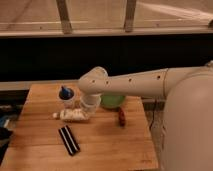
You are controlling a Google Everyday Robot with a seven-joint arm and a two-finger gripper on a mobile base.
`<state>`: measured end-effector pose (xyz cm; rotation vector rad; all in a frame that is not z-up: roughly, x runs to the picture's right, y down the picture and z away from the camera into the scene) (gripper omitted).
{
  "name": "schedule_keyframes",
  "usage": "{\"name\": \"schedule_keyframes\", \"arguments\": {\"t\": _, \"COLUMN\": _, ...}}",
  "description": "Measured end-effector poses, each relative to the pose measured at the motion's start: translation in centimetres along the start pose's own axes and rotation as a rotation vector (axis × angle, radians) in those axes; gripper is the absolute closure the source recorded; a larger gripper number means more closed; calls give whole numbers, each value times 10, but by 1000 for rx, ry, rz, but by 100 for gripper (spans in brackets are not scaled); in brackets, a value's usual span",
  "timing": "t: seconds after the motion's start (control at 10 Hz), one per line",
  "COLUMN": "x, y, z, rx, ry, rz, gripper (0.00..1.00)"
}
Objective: Knock the bottle over
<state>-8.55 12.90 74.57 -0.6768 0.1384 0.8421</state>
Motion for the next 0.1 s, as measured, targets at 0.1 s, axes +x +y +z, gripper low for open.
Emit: {"name": "schedule_keyframes", "arguments": {"t": 0.1, "x": 4, "y": -24, "z": -12, "rx": 115, "ry": -24, "rz": 66, "gripper": 100}}
